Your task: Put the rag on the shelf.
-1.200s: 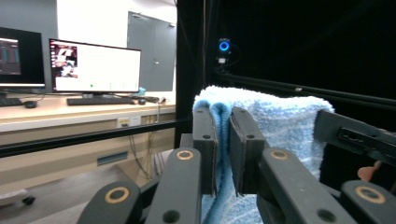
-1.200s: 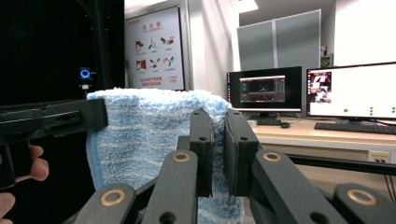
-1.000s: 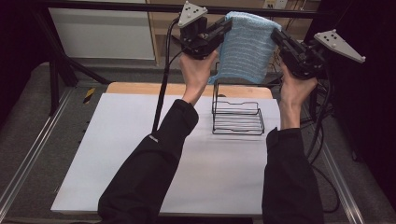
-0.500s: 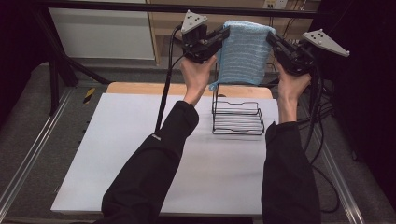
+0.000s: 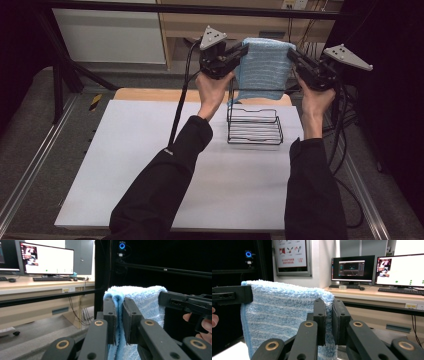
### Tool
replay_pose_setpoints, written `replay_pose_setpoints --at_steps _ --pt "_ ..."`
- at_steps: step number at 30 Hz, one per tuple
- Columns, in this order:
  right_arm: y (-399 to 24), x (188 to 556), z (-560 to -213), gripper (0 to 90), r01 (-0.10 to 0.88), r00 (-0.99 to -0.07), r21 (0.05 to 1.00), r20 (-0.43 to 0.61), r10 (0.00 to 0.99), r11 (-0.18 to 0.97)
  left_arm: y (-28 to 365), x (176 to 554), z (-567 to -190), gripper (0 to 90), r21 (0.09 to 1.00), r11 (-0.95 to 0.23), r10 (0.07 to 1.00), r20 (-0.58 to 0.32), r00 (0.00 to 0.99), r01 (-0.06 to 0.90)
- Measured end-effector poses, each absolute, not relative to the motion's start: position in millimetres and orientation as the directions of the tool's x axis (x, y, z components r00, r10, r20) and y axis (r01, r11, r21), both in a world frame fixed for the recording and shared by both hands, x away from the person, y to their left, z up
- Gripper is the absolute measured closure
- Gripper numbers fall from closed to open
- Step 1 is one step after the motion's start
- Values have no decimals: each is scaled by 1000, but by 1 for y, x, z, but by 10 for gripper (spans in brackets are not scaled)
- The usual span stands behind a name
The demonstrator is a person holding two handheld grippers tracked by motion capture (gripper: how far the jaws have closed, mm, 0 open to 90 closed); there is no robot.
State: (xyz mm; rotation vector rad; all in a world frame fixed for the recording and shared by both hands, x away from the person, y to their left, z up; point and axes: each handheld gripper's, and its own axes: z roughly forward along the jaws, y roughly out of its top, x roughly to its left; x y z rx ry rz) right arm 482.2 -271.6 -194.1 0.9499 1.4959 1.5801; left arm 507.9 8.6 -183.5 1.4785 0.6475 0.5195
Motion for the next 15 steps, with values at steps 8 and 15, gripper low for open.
replay_pose_setpoints --at_steps 8,15 --pt "-278 470 -211 827 10 -450 1000 19 893 -16 7 502 -199 816 996 -8 654 -60 754 86" --pt "-282 465 -225 825 50 -454 999 29 891 -6 6 498 -211 816 993 -43 636 -61 769 114"
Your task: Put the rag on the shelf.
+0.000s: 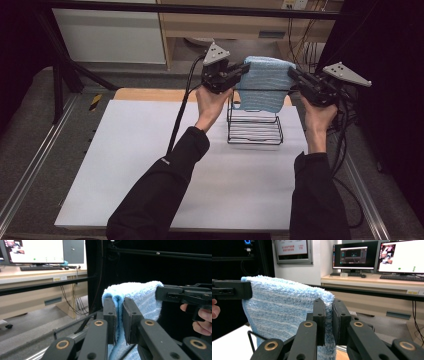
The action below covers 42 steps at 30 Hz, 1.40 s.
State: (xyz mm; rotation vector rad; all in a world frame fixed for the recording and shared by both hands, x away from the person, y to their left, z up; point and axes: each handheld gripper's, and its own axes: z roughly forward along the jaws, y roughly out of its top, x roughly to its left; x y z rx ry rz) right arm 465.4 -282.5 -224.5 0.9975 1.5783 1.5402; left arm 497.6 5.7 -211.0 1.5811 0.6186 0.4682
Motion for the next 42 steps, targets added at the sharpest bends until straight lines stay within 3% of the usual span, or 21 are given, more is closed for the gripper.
replay_pose_setpoints --at_steps 31,37,42 --pt "-289 428 -245 816 115 -528 991 1 849 71 15 463 -237 795 975 -111 580 -92 809 191" --pt "-291 427 -249 818 110 -537 991 -5 844 76 25 458 -223 764 972 -58 596 -148 789 226" --pt "-291 427 -254 818 109 -538 991 -10 843 81 32 461 -202 810 970 -32 621 -169 766 240"
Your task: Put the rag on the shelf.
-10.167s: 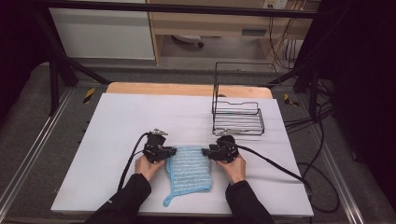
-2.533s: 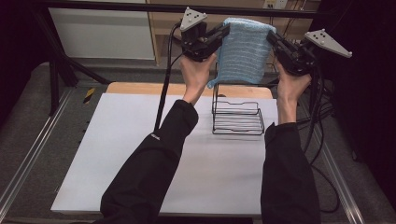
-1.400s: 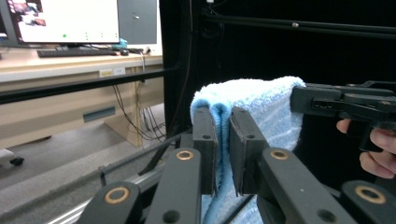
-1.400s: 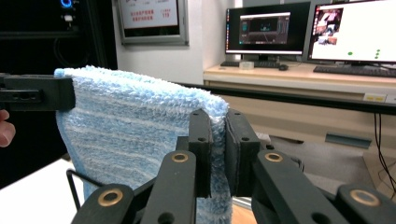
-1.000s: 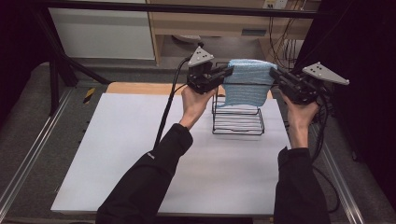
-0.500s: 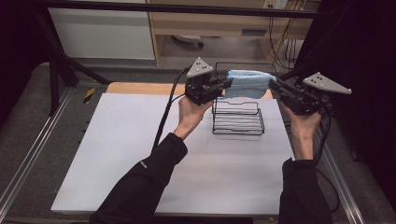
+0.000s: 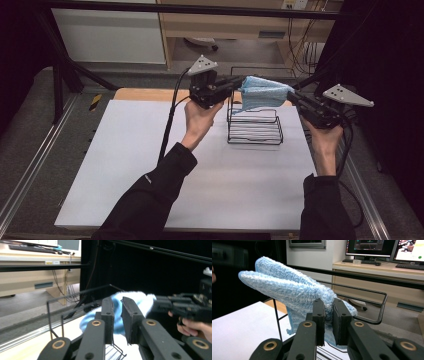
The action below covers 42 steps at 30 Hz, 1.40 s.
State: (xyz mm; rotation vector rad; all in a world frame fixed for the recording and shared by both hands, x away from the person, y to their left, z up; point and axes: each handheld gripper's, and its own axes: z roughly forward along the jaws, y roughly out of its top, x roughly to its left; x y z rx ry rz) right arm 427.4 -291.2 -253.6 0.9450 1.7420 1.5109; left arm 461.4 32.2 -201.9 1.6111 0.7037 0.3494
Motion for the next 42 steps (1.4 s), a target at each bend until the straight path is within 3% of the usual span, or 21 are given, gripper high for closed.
replay_pose_setpoints --at_steps 8,18,36,38,42 --pt "-291 426 -258 815 101 -542 990 -24 840 94 10 475 -186 886 954 -155 639 -101 762 256" --pt "-293 425 -260 792 111 -549 988 -26 836 104 -2 473 -206 895 926 -264 584 -69 809 269" --pt "-295 409 -243 555 122 -562 989 1 827 82 -1 470 -230 895 907 -321 570 -44 820 272" --pt "-295 407 -239 560 115 -562 991 3 827 75 -1 470 -233 895 905 -328 571 -40 820 272" --pt "-291 408 -238 713 135 -574 987 10 819 83 -1 469 -240 895 903 -332 566 -41 823 273"
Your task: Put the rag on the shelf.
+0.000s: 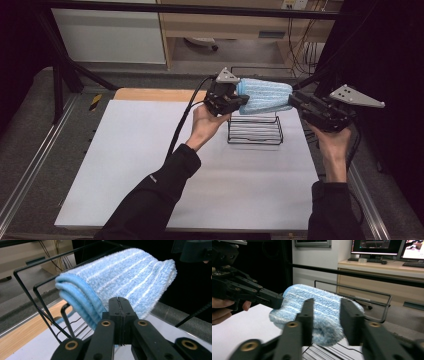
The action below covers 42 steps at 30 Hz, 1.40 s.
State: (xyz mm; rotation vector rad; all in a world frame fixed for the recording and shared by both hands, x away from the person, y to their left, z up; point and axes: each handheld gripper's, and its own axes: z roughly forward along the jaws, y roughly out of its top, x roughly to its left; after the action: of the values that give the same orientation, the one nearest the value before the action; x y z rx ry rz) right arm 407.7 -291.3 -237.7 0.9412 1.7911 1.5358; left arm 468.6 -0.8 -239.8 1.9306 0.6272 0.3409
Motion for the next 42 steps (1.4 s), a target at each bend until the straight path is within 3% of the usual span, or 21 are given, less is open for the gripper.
replay_pose_setpoints --at_steps 6,26,33,42 --pt "-286 415 -250 896 204 -597 973 36 802 109 0 465 -250 895 899 -348 565 -27 825 268" --pt "-288 439 -293 900 255 -521 961 45 852 106 -7 482 -279 896 900 -324 611 -38 791 293" --pt "-284 432 -288 831 229 -534 967 25 845 116 -1 474 -276 894 907 -315 601 -37 798 279" --pt "-277 423 -265 585 226 -553 970 53 832 88 19 463 -259 804 917 -288 604 -50 795 276"
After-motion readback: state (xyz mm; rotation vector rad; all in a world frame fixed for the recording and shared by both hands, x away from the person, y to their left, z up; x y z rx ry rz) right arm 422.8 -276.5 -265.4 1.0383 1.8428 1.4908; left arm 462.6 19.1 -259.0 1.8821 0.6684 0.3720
